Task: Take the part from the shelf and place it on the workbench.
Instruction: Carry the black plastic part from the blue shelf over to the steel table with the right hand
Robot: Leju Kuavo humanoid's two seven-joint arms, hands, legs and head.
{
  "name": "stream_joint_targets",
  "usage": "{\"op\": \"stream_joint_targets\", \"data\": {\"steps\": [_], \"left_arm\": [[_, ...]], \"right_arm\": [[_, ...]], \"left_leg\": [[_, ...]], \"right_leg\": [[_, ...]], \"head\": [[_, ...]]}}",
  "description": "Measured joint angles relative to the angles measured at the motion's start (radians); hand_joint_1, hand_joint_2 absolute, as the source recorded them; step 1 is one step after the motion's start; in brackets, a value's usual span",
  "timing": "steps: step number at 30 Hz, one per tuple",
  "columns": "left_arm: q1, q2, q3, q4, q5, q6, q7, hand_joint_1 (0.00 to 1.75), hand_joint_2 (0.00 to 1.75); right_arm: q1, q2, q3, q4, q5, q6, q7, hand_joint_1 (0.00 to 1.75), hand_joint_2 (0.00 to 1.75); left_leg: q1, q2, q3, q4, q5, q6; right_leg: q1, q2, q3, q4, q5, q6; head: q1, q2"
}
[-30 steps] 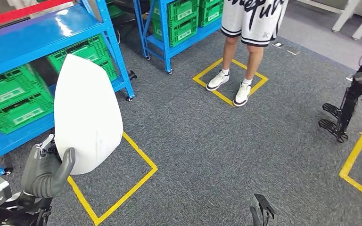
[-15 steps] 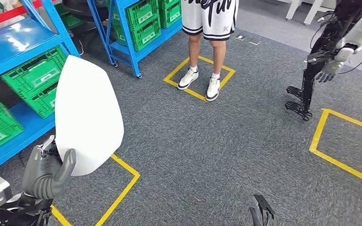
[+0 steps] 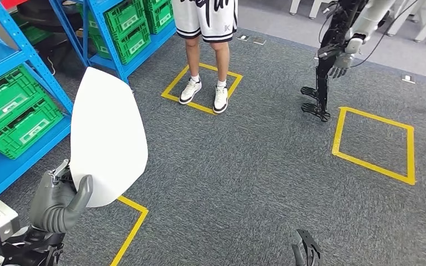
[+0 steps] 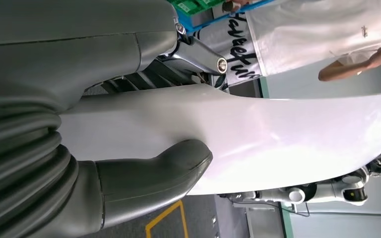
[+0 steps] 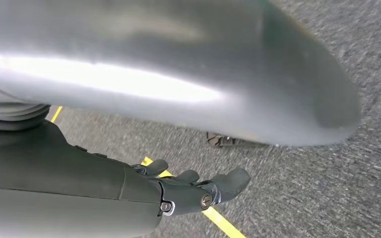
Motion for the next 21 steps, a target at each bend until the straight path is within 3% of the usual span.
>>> {"op": "stream_joint_targets", "data": {"steps": [3, 5, 7, 8, 9, 10, 11, 12, 14, 16, 18, 19, 21], "left_arm": [[-0.025, -0.014, -0.013, 0.012, -0.006, -0.012, 0.022, 1.75, 1.75], [-0.046, -0.024, -0.021, 0.023, -0.008, -0.019, 0.032, 1.75, 1.75], [-0.056, -0.029, -0.025, 0.034, -0.01, -0.022, 0.036, 1.75, 1.75], [-0.057, -0.029, -0.026, 0.04, -0.01, -0.022, 0.037, 1.75, 1.75], [-0.058, -0.03, -0.027, 0.046, -0.01, -0.023, 0.038, 1.75, 1.75], [-0.058, -0.031, -0.029, 0.052, -0.011, -0.024, 0.038, 1.75, 1.75], [-0.059, -0.031, -0.029, 0.057, -0.01, -0.024, 0.036, 1.75, 1.75], [-0.059, -0.031, -0.03, 0.06, -0.009, -0.025, 0.032, 1.75, 1.75], [-0.053, -0.027, -0.03, 0.067, -0.006, -0.023, 0.016, 1.75, 1.75], [-0.04, -0.021, -0.029, 0.071, -0.003, -0.02, -0.002, 1.75, 1.75], [-0.027, -0.014, -0.028, 0.073, -0.001, -0.015, -0.02, 1.75, 1.75], [-0.022, -0.012, -0.028, 0.073, -0.002, -0.01, -0.027, 1.75, 1.75], [-0.007, -0.01, -0.028, 0.069, -0.004, 0.001, -0.039, 1.75, 1.75]], "right_arm": [[0.005, 0.002, -0.007, 0.0, -0.019, -0.001, -0.005, 0.0, 0.0], [0.006, 0.006, -0.012, 0.0, -0.026, -0.002, -0.005, 0.0, 0.0], [0.005, 0.01, -0.015, 0.0, -0.029, -0.002, -0.006, 0.0, 0.0], [0.005, 0.012, -0.016, 0.0, -0.03, -0.003, -0.006, 0.0, 0.0], [0.006, 0.014, -0.017, 0.0, -0.031, -0.003, -0.006, 0.0, 0.0], [0.007, 0.015, -0.017, 0.0, -0.031, -0.002, -0.006, 0.0, 0.0], [0.008, 0.016, -0.017, 0.0, -0.03, 0.0, -0.006, 0.0, 0.0], [0.008, 0.017, -0.018, 0.0, -0.029, 0.002, -0.007, 0.0, 0.0], [0.008, 0.017, -0.018, 0.0, -0.024, 0.009, -0.008, 0.0, 0.0], [0.012, 0.016, -0.018, 0.0, -0.019, 0.015, -0.013, 0.0, 0.0], [0.022, 0.013, -0.018, 0.0, -0.015, 0.021, -0.018, 0.0, 0.0], [0.028, 0.012, -0.018, 0.001, -0.013, 0.023, -0.019, 0.0, 0.0], [0.031, 0.01, -0.018, 0.001, -0.01, 0.026, -0.02, 0.0, 0.0]], "left_leg": [[-0.001, 0.013, 0.001, -0.001, -0.003, -0.014], [0.002, -0.023, -0.011, 0.033, -0.03, -0.025], [0.007, -0.075, -0.055, 0.141, -0.093, -0.033], [0.008, -0.088, -0.085, 0.207, -0.122, -0.035], [0.01, -0.092, -0.107, 0.256, -0.136, -0.036], [0.011, -0.094, -0.115, 0.273, -0.132, -0.038], [0.013, -0.097, -0.106, 0.25, -0.107, -0.039], [0.017, -0.104, -0.081, 0.193, -0.069, -0.039], [0.025, -0.145, -0.025, 0.065, -0.014, -0.04], [0.025, -0.171, -0.004, 0.011, -0.005, -0.033], [0.021, -0.158, -0.005, 0.008, -0.002, -0.017], [0.02, -0.148, -0.004, 0.006, 0.001, -0.008], [0.019, -0.123, -0.004, 0.0, 0.007, 0.007]], "right_leg": [[0.001, 0.018, -0.003, -0.015, 0.006, -0.016], [-0.006, 0.036, -0.003, -0.021, 0.014, -0.028], [-0.01, 0.056, -0.003, -0.023, 0.018, -0.034], [-0.01, 0.068, -0.004, -0.023, 0.019, -0.034], [-0.01, 0.081, -0.005, -0.023, 0.019, -0.034], [-0.01, 0.094, -0.005, -0.023, 0.02, -0.033], [-0.011, 0.108, -0.005, -0.022, 0.021, -0.031], [-0.013, 0.122, -0.004, -0.021, 0.022, -0.029], [-0.015, 0.148, -0.008, -0.017, 0.023, -0.02], [-0.016, 0.171, -0.019, -0.015, 0.028, -0.006], [-0.02, 0.188, -0.029, -0.017, 0.035, 0.009], [-0.02, 0.177, -0.033, -0.012, 0.032, 0.014], [-0.015, 0.123, -0.066, 0.055, -0.008, 0.018]], "head": [[-0.001, 0.0], [-0.002, 0.0], [-0.005, 0.0], [-0.005, 0.0], [-0.005, 0.0], [-0.005, 0.0], [-0.005, 0.0], [-0.005, 0.0], [-0.005, 0.0], [-0.005, 0.0], [-0.004, 0.0], [-0.004, 0.0], [0.001, 0.0]]}}
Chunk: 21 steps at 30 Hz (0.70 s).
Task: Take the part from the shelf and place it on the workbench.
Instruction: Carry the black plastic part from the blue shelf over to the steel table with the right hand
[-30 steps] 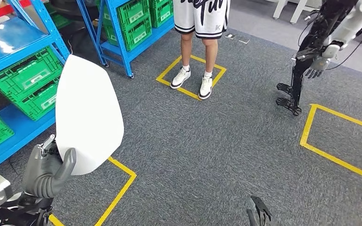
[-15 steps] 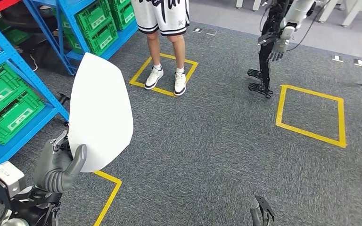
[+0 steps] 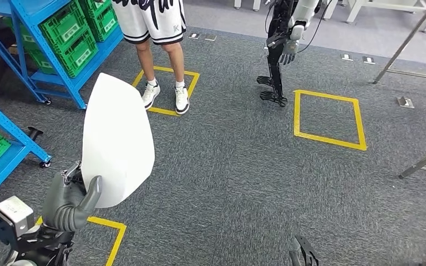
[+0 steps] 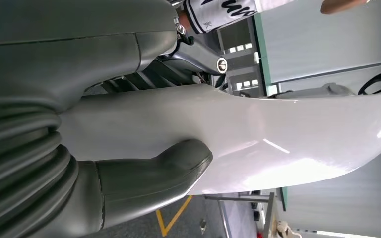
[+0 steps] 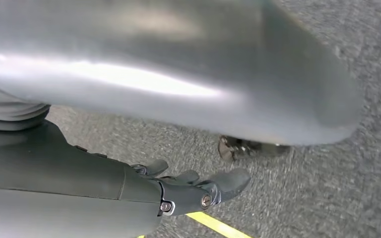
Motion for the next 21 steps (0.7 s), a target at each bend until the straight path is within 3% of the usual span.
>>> {"op": "stream_joint_targets", "data": {"steps": [1, 2, 4, 5, 7, 9, 10, 12, 13, 15, 17, 18, 19, 20, 21], "left_arm": [[0.009, 0.001, 0.0, -0.001, -0.002, 0.005, -0.003, 1.75, 1.75], [0.018, 0.002, 0.0, -0.002, -0.003, 0.007, -0.006, 1.75, 1.75], [0.028, 0.004, 0.0, -0.003, -0.004, 0.012, -0.007, 1.75, 1.75], [0.03, 0.004, 0.0, -0.005, -0.005, 0.015, -0.006, 1.75, 1.75], [0.032, 0.004, -0.001, -0.012, -0.006, 0.025, -0.006, 1.75, 1.75], [0.037, 0.004, -0.001, -0.022, -0.008, 0.039, -0.006, 1.75, 1.75], [0.039, 0.005, -0.002, -0.027, -0.009, 0.045, -0.006, 1.75, 1.75], [0.042, 0.005, -0.004, -0.038, -0.012, 0.053, -0.007, 1.75, 1.75], [0.042, 0.006, -0.005, -0.044, -0.012, 0.054, -0.006, 1.75, 1.75], [0.044, 0.007, -0.006, -0.053, -0.013, 0.055, -0.005, 1.75, 1.75], [0.05, 0.009, -0.007, -0.056, -0.013, 0.055, -0.003, 1.75, 1.75], [0.054, 0.01, -0.007, -0.056, -0.013, 0.055, -0.002, 1.75, 1.75], [0.057, 0.011, -0.007, -0.056, -0.013, 0.056, -0.002, 1.75, 1.75], [0.059, 0.013, -0.007, -0.056, -0.013, 0.06, -0.001, 1.75, 1.75], [0.06, 0.015, -0.007, -0.056, -0.012, 0.065, -0.002, 1.75, 1.75]], "right_arm": [[-0.001, -0.002, 0.0, 0.0, 0.001, 0.002, 0.0, 0.0, 0.0], [-0.004, -0.003, 0.0, 0.0, 0.001, 0.003, 0.0, 0.0, 0.0], [-0.004, -0.008, 0.0, 0.0, 0.0, 0.004, 0.0, 0.0, 0.0], [-0.003, -0.01, 0.0, 0.0, 0.0, 0.005, -0.002, 0.0, 0.0], [-0.001, -0.014, 0.0, 0.0, 0.0, 0.006, -0.005, 0.0, 0.0], [-0.002, -0.018, 0.0, 0.0, 0.001, 0.007, -0.008, 0.0, 0.0], [-0.003, -0.02, 0.0, 0.0, 0.001, 0.007, -0.008, 0.0, 0.0], [-0.001, -0.023, 0.0, 0.0, 0.002, 0.009, -0.006, 0.0, 0.0], [0.001, -0.023, 0.0, 0.0, 0.003, 0.01, -0.005, 0.0, 0.0], [0.001, -0.024, 0.0, 0.0, 0.003, 0.013, -0.004, 0.0, 0.0], [-0.001, -0.024, 0.0, 0.0, 0.003, 0.014, -0.005, 0.0, 0.0], [-0.001, -0.024, 0.0, 0.0, 0.003, 0.015, -0.006, 0.0, 0.0], [0.0, -0.024, 0.0, 0.0, 0.003, 0.016, -0.006, 0.0, 0.0], [0.001, -0.024, 0.0, 0.0, 0.004, 0.016, -0.008, 0.0, 0.0], [0.002, -0.024, 0.0, 0.0, 0.005, 0.016, -0.01, 0.0, 0.0]], "left_leg": [[-0.003, 0.014, 0.0, 0.0, 0.0, 0.005], [-0.006, 0.029, -0.001, 0.0, 0.0, 0.008], [-0.011, 0.056, -0.002, 0.001, -0.002, 0.011], [-0.013, 0.069, -0.002, 0.001, -0.003, 0.011], [-0.015, 0.091, 0.001, 0.002, -0.005, 0.01], [-0.021, 0.109, 0.003, 0.004, -0.009, 0.003], [-0.022, 0.117, 0.004, 0.004, -0.01, -0.001], [-0.024, 0.131, 0.008, 0.0, -0.011, -0.011], [-0.022, 0.127, 0.008, 0.003, -0.016, -0.016], [-0.02, 0.086, -0.01, 0.054, -0.053, -0.026], [-0.014, 0.039, -0.066, 0.176, -0.116, -0.033], [-0.013, 0.031, -0.095, 0.237, -0.139, -0.035], [-0.011, 0.028, -0.112, 0.27, -0.144, -0.037], [-0.009, 0.027, -0.112, 0.268, -0.129, -0.039], [-0.006, 0.024, -0.093, 0.227, -0.098, -0.04]], "right_leg": [[0.003, -0.032, -0.029, 0.063, -0.033, 0.001], [0.005, -0.049, -0.062, 0.133, -0.064, 0.001], [0.005, -0.058, -0.096, 0.215, -0.088, 0.0], [0.006, -0.061, -0.085, 0.201, -0.075, -0.002], [0.01, -0.085, -0.01, 0.076, -0.02, -0.011], [0.018, -0.119, 0.053, -0.04, 0.013, -0.021], [0.022, -0.127, 0.064, -0.063, 0.017, -0.025], [0.024, -0.11, 0.062, -0.069, 0.02, -0.033], [0.022, -0.102, 0.063, -0.074, 0.023, -0.037], [0.014, -0.085, 0.066, -0.082, 0.03, -0.048], [0.012, -0.065, 0.065, -0.083, 0.033, -0.053], [0.011, -0.054, 0.065, -0.083, 0.033, -0.054], [0.011, -0.042, 0.064, -0.083, 0.034, -0.053], [0.011, -0.03, 0.064, -0.083, 0.034, -0.052], [0.01, -0.018, 0.065, -0.082, 0.035, -0.051]], "head": [[0.002, 0.0], [0.004, 0.0], [0.004, 0.0], [0.004, 0.0], [0.004, 0.0], [0.003, 0.0], [0.002, 0.0], [0.002, 0.0], [0.002, 0.0], [-0.001, 0.0], [-0.004, 0.0], [-0.005, 0.0], [-0.005, 0.0], [-0.005, 0.0], [-0.005, 0.0]]}}
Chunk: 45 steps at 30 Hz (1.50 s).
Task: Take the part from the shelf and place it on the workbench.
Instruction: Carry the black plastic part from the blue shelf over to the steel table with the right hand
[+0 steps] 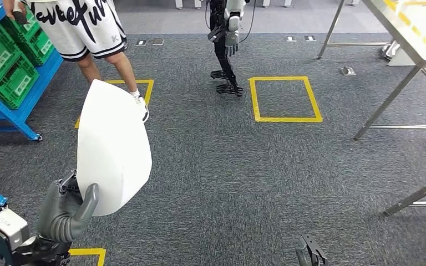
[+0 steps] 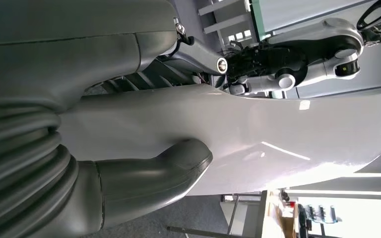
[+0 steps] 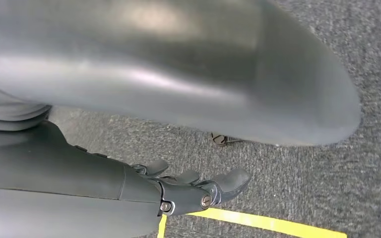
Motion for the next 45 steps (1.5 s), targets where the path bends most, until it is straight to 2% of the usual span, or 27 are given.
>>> {"op": "stream_joint_targets", "data": {"steps": [1, 3, 5, 7, 9, 11, 12, 13, 14, 15, 16, 18, 20, 22, 24, 26, 28, 29, 30, 33, 34, 36, 38, 39, 41, 43, 45], "left_arm": [[0.001, 0.002, 0.0, 0.0, 0.001, 0.007, -0.002, 1.75, 1.75], [0.005, 0.007, 0.0, 0.0, 0.004, 0.02, -0.008, 1.75, 1.75], [0.011, 0.011, 0.0, -0.001, 0.007, 0.028, -0.013, 1.75, 1.75], [0.013, 0.014, 0.0, -0.003, 0.008, 0.033, -0.014, 1.75, 1.75], [0.014, 0.015, 0.0, -0.006, 0.009, 0.038, -0.017, 1.75, 1.75], [0.017, 0.016, 0.0, -0.007, 0.009, 0.04, -0.018, 1.75, 1.75], [0.018, 0.017, -0.001, -0.007, 0.009, 0.041, -0.019, 1.75, 1.75], [0.018, 0.017, -0.001, -0.007, 0.009, 0.041, -0.019, 1.75, 1.75], [0.018, 0.017, -0.001, -0.007, 0.009, 0.041, -0.019, 1.75, 1.75], [0.018, 0.017, -0.002, -0.007, 0.009, 0.041, -0.019, 1.75, 1.75], [0.016, 0.017, -0.003, -0.007, 0.01, 0.039, -0.019, 1.75, 1.75], [0.01, 0.018, -0.007, -0.006, 0.013, 0.034, -0.019, 1.75, 1.75], [-0.001, 0.02, -0.011, -0.002, 0.016, 0.026, -0.017, 1.75, 1.75], [-0.012, 0.021, -0.015, 0.003, 0.018, 0.02, -0.015, 1.75, 1.75], [-0.019, 0.024, -0.018, 0.006, 0.019, 0.018, -0.015, 1.75, 1.75], [-0.021, 0.028, -0.02, 0.011, 0.021, 0.018, -0.014, 1.75, 1.75], [-0.021, 0.032, -0.022, 0.018, 0.021, 0.018, -0.013, 1.75, 1.75], [-0.02, 0.033, -0.023, 0.021, 0.021, 0.018, -0.013, 1.75, 1.75], [-0.021, 0.034, -0.024, 0.023, 0.021, 0.018, -0.013, 1.75, 1.75], [-0.021, 0.035, -0.025, 0.025, 0.021, 0.018, -0.013, 1.75, 1.75], [-0.021, 0.035, -0.026, 0.026, 0.021, 0.017, -0.013, 1.75, 1.75], [-0.02, 0.037, -0.027, 0.026, 0.022, 0.017, -0.013, 1.75, 1.75], [-0.019, 0.039, -0.027, 0.025, 0.024, 0.018, -0.015, 1.75, 1.75], [-0.019, 0.04, -0.027, 0.024, 0.025, 0.018, -0.016, 1.75, 1.75], [-0.016, 0.041, -0.027, 0.021, 0.027, 0.019, -0.018, 1.75, 1.75], [-0.009, 0.045, -0.027, 0.02, 0.029, 0.02, -0.02, 1.75, 1.75], [-0.004, 0.048, -0.027, 0.02, 0.031, 0.02, -0.022, 1.75, 1.75]], "right_arm": [[0.0, 0.0, 0.0, 0.0, 0.001, 0.0, -0.003, 0.0, 0.0], [-0.001, -0.002, 0.0, 0.0, 0.004, 0.0, -0.007, 0.0, 0.0], [0.001, -0.005, 0.0, 0.0, 0.004, 0.0, -0.008, 0.0, 0.0], [0.006, -0.005, 0.0, 0.0, 0.004, 0.0, -0.007, 0.0, 0.0], [0.008, -0.006, 0.0, 0.0, 0.004, 0.0, -0.007, 0.0, 0.0], [0.004, -0.007, 0.0, 0.0, 0.005, 0.0, -0.006, 0.0, 0.0], [0.002, -0.007, 0.0, 0.0, 0.005, 0.0, -0.004, 0.0, 0.0], [0.002, -0.008, 0.0, 0.0, 0.005, 0.0, -0.002, 0.0, 0.0], [0.003, -0.009, 0.0, 0.0, 0.004, 0.0, 0.001, 0.0, 0.0], [0.004, -0.009, 0.0, 0.0, 0.003, 0.0, 0.003, 0.0, 0.0], [0.005, -0.01, 0.0, 0.0, 0.0, -0.001, 0.004, 0.0, 0.0], [0.003, -0.011, 0.0, 0.0, -0.006, -0.002, 0.005, 0.0, 0.0], [0.003, -0.011, 0.0, 0.001, -0.012, -0.005, 0.006, 0.0, 0.0], [0.006, -0.011, 0.0, 0.001, -0.015, -0.008, 0.006, 0.0, 0.0], [0.007, -0.011, 0.0, 0.001, -0.017, -0.009, 0.007, 0.0, 0.0], [0.006, -0.011, 0.0, 0.001, -0.017, -0.009, 0.006, 0.0, 0.0], [0.005, -0.011, 0.0, 0.001, -0.018, -0.009, 0.006, 0.0, 0.0], [0.006, -0.011, 0.0, 0.001, -0.018, -0.009, 0.006, 0.0, 0.0], [0.007, -0.011, 0.0, 0.001, -0.019, -0.009, 0.006, 0.0, 0.0], [0.008, -0.011, 0.0, 0.001, -0.019, -0.009, 0.006, 0.0, 0.0], [0.007, -0.011, 0.0, 0.001, -0.019, -0.009, 0.005, 0.0, 0.0], [0.008, -0.011, 0.0, 0.001, -0.019, -0.009, 0.004, 0.0, 0.0], [0.011, -0.011, 0.0, 0.002, -0.018, -0.009, 0.003, 0.0, 0.0], [0.013, -0.011, 0.0, 0.003, -0.017, -0.009, 0.004, 0.0, 0.0], [0.013, -0.01, 0.0, 0.004, -0.017, -0.007, 0.004, 0.0, 0.0], [0.009, -0.011, 0.0, 0.004, -0.016, -0.007, 0.004, 0.0, 0.0], [0.009, -0.011, 0.0, 0.004, -0.015, -0.008, 0.004, 0.0, 0.0]], "left_leg": [[0.004, -0.013, 0.032, -0.068, 0.039, -0.001], [0.011, -0.056, 0.085, -0.186, 0.083, -0.001], [0.009, -0.074, 0.096, -0.22, 0.087, 0.006], [0.005, -0.052, 0.097, -0.222, 0.093, 0.022], [0.004, -0.027, 0.099, -0.229, 0.101, 0.038], [0.0, 0.0, 0.096, -0.231, 0.104, 0.046], [-0.002, 0.013, 0.094, -0.23, 0.103, 0.047], [-0.004, 0.026, 0.093, -0.228, 0.103, 0.049], [-0.005, 0.039, 0.092, -0.227, 0.102, 0.049], [-0.006, 0.051, 0.091, -0.226, 0.101, 0.05], [-0.007, 0.061, 0.092, -0.225, 0.1, 0.049], [-0.01, 0.079, 0.095, -0.224, 0.096, 0.044], [-0.012, 0.093, 0.097, -0.225, 0.096, 0.034], [-0.012, 0.102, 0.098, -0.228, 0.096, 0.022], [-0.009, 0.07, 0.087, -0.199, 0.073, 0.01], [-0.006, 0.021, 0.04, -0.094, 0.015, 0.002], [-0.004, 0.005, -0.018, 0.024, -0.029, -0.002], [-0.003, 0.004, -0.028, 0.043, -0.026, -0.003], [-0.001, 0.002, -0.019, 0.023, -0.004, -0.004], [0.007, -0.034, 0.068, -0.156, 0.09, -0.003], [0.008, -0.053, 0.087, -0.197, 0.1, -0.002], [0.007, -0.066, 0.095, -0.222, 0.098, 0.005], [0.004, -0.05, 0.095, -0.226, 0.101, 0.019], [0.003, -0.04, 0.097, -0.23, 0.104, 0.027], [0.004, -0.016, 0.099, -0.238, 0.111, 0.04], [0.001, 0.009, 0.098, -0.238, 0.112, 0.045], [-0.001, 0.035, 0.097, -0.238, 0.11, 0.046]], "right_leg": [[-0.001, 0.012, 0.0, 0.002, 0.001, 0.003], [-0.001, 0.037, -0.006, 0.008, 0.002, 0.013], [-0.003, 0.057, -0.015, 0.01, 0.007, 0.028], [-0.008, 0.067, -0.022, 0.009, 0.012, 0.042], [-0.007, 0.029, -0.046, 0.051, -0.015, 0.049], [-0.003, -0.023, -0.101, 0.168, -0.079, 0.052], [-0.003, -0.034, -0.13, 0.234, -0.107, 0.053], [-0.003, -0.039, -0.148, 0.277, -0.12, 0.053], [-0.003, -0.042, -0.149, 0.286, -0.116, 0.052], [-0.002, -0.047, -0.128, 0.252, -0.095, 0.05], [-0.001, -0.058, -0.088, 0.186, -0.065, 0.047], [0.007, -0.096, -0.015, 0.056, -0.024, 0.036], [0.014, -0.11, 0.005, 0.012, -0.016, 0.026], [0.013, -0.091, 0.001, 0.005, -0.008, 0.016], [0.006, -0.074, 0.003, -0.004, 0.0, 0.005], [0.003, -0.055, 0.003, -0.008, 0.004, -0.003], [0.003, -0.032, 0.001, -0.006, 0.005, -0.005], [0.003, -0.02, 0.0, -0.005, 0.006, -0.004], [0.003, -0.007, 0.0, -0.004, 0.006, -0.003], [0.001, 0.025, -0.001, 0.001, 0.008, 0.003], [0.001, 0.033, -0.003, 0.005, 0.008, 0.007], [0.001, 0.049, -0.011, 0.007, 0.011, 0.018], [-0.003, 0.068, -0.019, 0.005, 0.018, 0.033], [-0.004, 0.063, -0.024, 0.01, 0.015, 0.039], [-0.002, 0.02, -0.055, 0.071, -0.024, 0.046], [0.0, -0.028, -0.117, 0.203, -0.09, 0.05], [-0.001, -0.041, -0.156, 0.291, -0.116, 0.052]], "head": [[0.0, 0.0], [0.0, 0.0], [0.001, 0.0], [0.002, 0.0], [0.006, 0.0], [0.01, 0.0], [0.01, 0.0], [0.01, 0.0], [0.01, 0.0], [0.01, 0.0], [0.01, 0.0], [0.01, 0.0], [0.009, 0.0], [0.009, 0.0], [0.007, 0.0], [0.002, 0.0], [0.0, 0.0], [0.0, 0.0], [0.0, 0.0], [0.0, 0.0], [0.0, 0.0], [0.001, 0.0], [0.002, 0.0], [0.002, 0.0], [0.007, 0.0], [0.011, 0.0], [0.011, 0.0]]}}
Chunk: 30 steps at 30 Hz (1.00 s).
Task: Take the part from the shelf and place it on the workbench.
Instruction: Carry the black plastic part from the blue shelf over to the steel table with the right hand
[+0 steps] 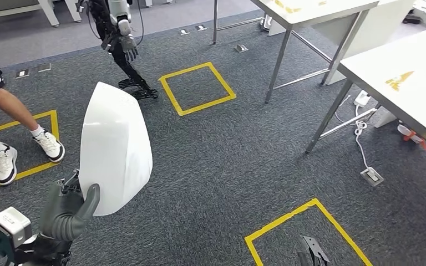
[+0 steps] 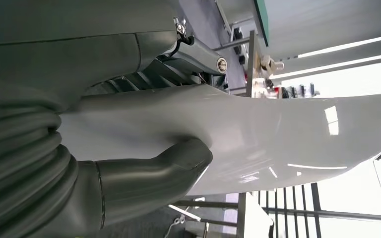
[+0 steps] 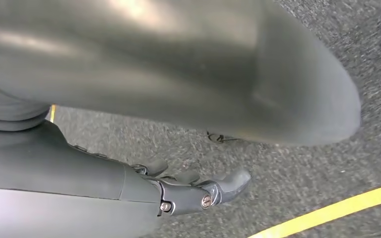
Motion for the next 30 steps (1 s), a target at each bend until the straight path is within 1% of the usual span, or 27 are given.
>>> {"op": "stream_joint_targets", "data": {"steps": [1, 2, 3, 5, 6, 8, 9, 10, 11, 12, 13, 14, 15, 16, 17, 18, 19, 20, 21, 22, 23, 24, 25, 26, 28, 29, 30], "left_arm": [[0.001, 0.001, 0.0, 0.0, 0.001, 0.0, -0.001, 1.75, 1.75], [0.001, 0.001, 0.0, 0.0, 0.001, 0.0, -0.002, 1.75, 1.75], [0.001, 0.002, 0.0, 0.0, 0.001, 0.001, -0.003, 1.75, 1.75], [0.001, 0.004, 0.0, -0.002, 0.002, 0.001, -0.004, 1.75, 1.75], [0.001, 0.005, 0.0, -0.003, 0.002, 0.002, -0.004, 1.75, 1.75], [0.0, 0.007, -0.001, -0.006, 0.002, 0.008, -0.003, 1.75, 1.75], [0.0, 0.008, -0.001, -0.007, 0.002, 0.014, -0.003, 1.75, 1.75], [0.0, 0.009, -0.001, -0.009, 0.001, 0.02, -0.003, 1.75, 1.75], [0.0, 0.01, -0.001, -0.011, 0.001, 0.026, -0.003, 1.75, 1.75], [0.002, 0.012, -0.002, -0.012, 0.001, 0.029, -0.003, 1.75, 1.75], [0.004, 0.013, -0.002, -0.013, 0.0, 0.031, -0.002, 1.75, 1.75], [0.006, 0.014, -0.002, -0.013, 0.0, 0.032, 0.001, 1.75, 1.75], [0.007, 0.014, -0.002, -0.013, 0.0, 0.033, 0.004, 1.75, 1.75], [0.006, 0.014, -0.002, -0.013, 0.0, 0.033, 0.008, 1.75, 1.75], [0.005, 0.014, -0.002, -0.013, 0.0, 0.033, 0.012, 1.75, 1.75], [0.003, 0.014, -0.002, -0.013, -0.001, 0.033, 0.015, 1.75, 1.75], [0.001, 0.013, -0.002, -0.013, -0.001, 0.032, 0.017, 1.75, 1.75], [0.0, 0.013, -0.002, -0.013, -0.001, 0.032, 0.019, 1.75, 1.75], [-0.001, 0.012, -0.002, -0.013, -0.002, 0.032, 0.02, 1.75, 1.75], [-0.002, 0.012, -0.003, -0.013, -0.003, 0.031, 0.021, 1.75, 1.75], [-0.003, 0.011, -0.003, -0.013, -0.004, 0.03, 0.022, 1.75, 1.75], [-0.006, 0.01, -0.003, -0.013, -0.005, 0.028, 0.023, 1.75, 1.75], [-0.008, 0.008, -0.003, -0.014, -0.006, 0.026, 0.024, 1.75, 1.75], [-0.009, 0.007, -0.003, -0.014, -0.007, 0.023, 0.024, 1.75, 1.75], [-0.01, 0.006, -0.002, -0.015, -0.007, 0.02, 0.025, 1.75, 1.75], [-0.01, 0.006, -0.002, -0.016, -0.007, 0.02, 0.026, 1.75, 1.75], [-0.009, 0.005, -0.002, -0.015, -0.007, 0.02, 0.026, 1.75, 1.75]], "right_arm": [[0.001, 0.0, 0.0, 0.0, 0.0, 0.0, 0.0, 0.0, 0.0], [0.001, 0.0, 0.0, 0.0, 0.0, 0.0, 0.0, 0.0, 0.0], [0.0, 0.0, 0.0, 0.0, 0.001, 0.0, 0.0, 0.0, 0.0], [-0.002, 0.0, 0.0, 0.0, 0.001, 0.0, 0.0, 0.0, 0.0], [-0.002, 0.0, 0.0, 0.0, 0.001, 0.001, -0.001, 0.0, 0.0], [-0.001, 0.0, 0.0, 0.0, 0.004, 0.001, -0.002, 0.0, 0.0], [0.0, 0.0, 0.0, 0.0, 0.006, 0.001, -0.003, 0.0, 0.0], [0.0, 0.0, 0.0, 0.0, 0.008, 0.001, -0.003, 0.0, 0.0], [-0.001, 0.0, 0.0, 0.0, 0.01, 0.001, -0.002, 0.0, 0.0], [-0.004, 0.0, 0.0, 0.0, 0.012, 0.001, -0.001, 0.0, 0.0], [-0.006, 0.0, 0.0, 0.0, 0.013, 0.001, 0.001, 0.0, 0.0], [-0.009, 0.0, 0.0, 0.0, 0.014, 0.002, 0.003, 0.0, 0.0], [-0.01, 0.0, 0.0, 0.0, 0.015, 0.002, 0.004, 0.0, 0.0], [-0.01, 0.0, 0.0, 0.0, 0.016, 0.003, 0.005, 0.0, 0.0], [-0.011, 0.0, 0.0, 0.0, 0.017, 0.003, 0.006, 0.0, 0.0], [-0.011, 0.001, 0.0, 0.0, 0.017, 0.003, 0.006, 0.0, 0.0], [-0.012, 0.002, 0.0, 0.0, 0.017, 0.003, 0.005, 0.0, 0.0], [-0.013, 0.003, 0.0, 0.0, 0.018, 0.003, 0.005, 0.0, 0.0], [-0.014, 0.003, 0.0, 0.0, 0.018, 0.004, 0.005, 0.0, 0.0], [-0.015, 0.004, 0.0, 0.0, 0.018, 0.004, 0.005, 0.0, 0.0], [-0.013, 0.004, 0.0, 0.0, 0.019, 0.005, 0.005, 0.0, 0.0], [-0.011, 0.004, 0.0, 0.0, 0.019, 0.005, 0.005, 0.0, 0.0], [-0.009, 0.005, 0.0, 0.0, 0.02, 0.006, 0.005, 0.0, 0.0], [-0.009, 0.006, 0.0, 0.0, 0.02, 0.007, 0.004, 0.0, 0.0], [-0.013, 0.006, 0.0, 0.0, 0.02, 0.008, 0.003, 0.0, 0.0], [-0.015, 0.006, 0.0, 0.0, 0.02, 0.008, 0.003, 0.0, 0.0], [-0.016, 0.006, 0.0, 0.0, 0.02, 0.008, 0.002, 0.0, 0.0]], "left_leg": [[0.0, 0.011, 0.001, 0.0, -0.001, 0.0], [0.0, 0.021, 0.002, 0.001, -0.003, -0.002], [-0.001, 0.031, 0.004, 0.002, -0.005, -0.004], [-0.006, 0.047, 0.007, 0.006, -0.012, -0.014], [-0.008, 0.054, 0.009, 0.006, -0.014, -0.019], [-0.009, 0.067, 0.013, 0.002, -0.016, -0.03], [-0.008, 0.064, 0.014, 0.004, -0.02, -0.036], [-0.006, 0.05, 0.01, 0.018, -0.031, -0.042], [-0.004, 0.027, -0.004, 0.052, -0.053, -0.046], [-0.002, 0.001, -0.029, 0.107, -0.083, -0.049], [-0.001, -0.017, -0.063, 0.176, -0.115, -0.05], [-0.001, -0.026, -0.096, 0.241, -0.138, -0.052], [-0.001, -0.029, -0.12, 0.281, -0.144, -0.052], [-0.001, -0.031, -0.125, 0.284, -0.13, -0.051], [0.0, -0.035, -0.11, 0.244, -0.096, -0.05], [0.001, -0.046, -0.08, 0.175, -0.053, -0.048], [0.003, -0.067, -0.049, 0.104, -0.022, -0.046], [0.004, -0.084, -0.026, 0.05, -0.002, -0.044], [0.004, -0.096, -0.014, 0.021, 0.004, -0.042], [0.003, -0.099, -0.012, 0.014, 0.002, -0.039], [0.001, -0.089, -0.013, 0.013, 0.005, -0.033], [0.001, -0.079, -0.012, 0.01, 0.008, -0.026], [0.001, -0.07, -0.012, 0.007, 0.011, -0.019], [0.003, -0.059, -0.011, 0.003, 0.014, -0.012], [0.001, -0.034, -0.011, 0.0, 0.016, -0.005], [0.0, -0.022, -0.012, 0.001, 0.015, -0.004], [0.0, -0.009, -0.013, 0.002, 0.014, -0.003]], "right_leg": [[-0.001, -0.003, 0.006, -0.007, 0.012, 0.0], [-0.001, -0.01, 0.035, -0.057, 0.04, 0.0], [-0.001, -0.027, 0.076, -0.131, 0.072, -0.002], [0.004, -0.059, 0.141, -0.25, 0.11, -0.01], [0.007, -0.067, 0.153, -0.275, 0.113, -0.016], [0.01, -0.052, 0.151, -0.281, 0.113, -0.03], [0.008, -0.043, 0.152, -0.284, 0.115, -0.036], [0.006, -0.035, 0.153, -0.287, 0.117, -0.043], [0.002, -0.027, 0.155, -0.29, 0.12, -0.049], [0.001, -0.018, 0.156, -0.291, 0.12, -0.054], [0.001, -0.008, 0.156, -0.291, 0.12, -0.056], [0.001, 0.003, 0.156, -0.291, 0.12, -0.057], [0.002, 0.015, 0.156, -0.29, 0.121, -0.058], [0.003, 0.026, 0.158, -0.29, 0.12, -0.058], [0.002, 0.039, 0.16, -0.29, 0.12, -0.057], [0.002, 0.051, 0.162, -0.289, 0.12, -0.055], [0.003, 0.063, 0.162, -0.287, 0.119, -0.052], [0.003, 0.074, 0.16, -0.284, 0.12, -0.047], [0.003, 0.084, 0.156, -0.283, 0.121, -0.041], [0.002, 0.094, 0.151, -0.283, 0.124, -0.033], [0.0, 0.103, 0.147, -0.285, 0.127, -0.026], [-0.002, 0.104, 0.143, -0.284, 0.128, -0.02], [-0.002, 0.089, 0.138, -0.275, 0.122, -0.015], [-0.001, 0.065, 0.124, -0.248, 0.104, -0.012], [0.001, 0.013, 0.072, -0.135, 0.041, -0.006], [0.001, 0.004, 0.039, -0.065, 0.01, -0.004], [0.001, 0.0, 0.015, -0.012, -0.007, -0.002]], "head": [[0.0, 0.0], [0.0, 0.0], [0.0, 0.0], [-0.001, 0.0], [-0.001, 0.0], [-0.002, 0.0], [-0.002, 0.0], [-0.004, 0.0], [-0.006, 0.0], [-0.008, 0.0], [-0.01, 0.0], [-0.011, 0.0], [-0.011, 0.0], [-0.011, 0.0], [-0.011, 0.0], [-0.011, 0.0], [-0.011, 0.0], [-0.011, 0.0], [-0.011, 0.0], [-0.01, 0.0], [-0.01, 0.0], [-0.01, 0.0], [-0.009, 0.0], [-0.007, 0.0], [-0.003, 0.0], [-0.002, 0.0], [-0.002, 0.0]]}}
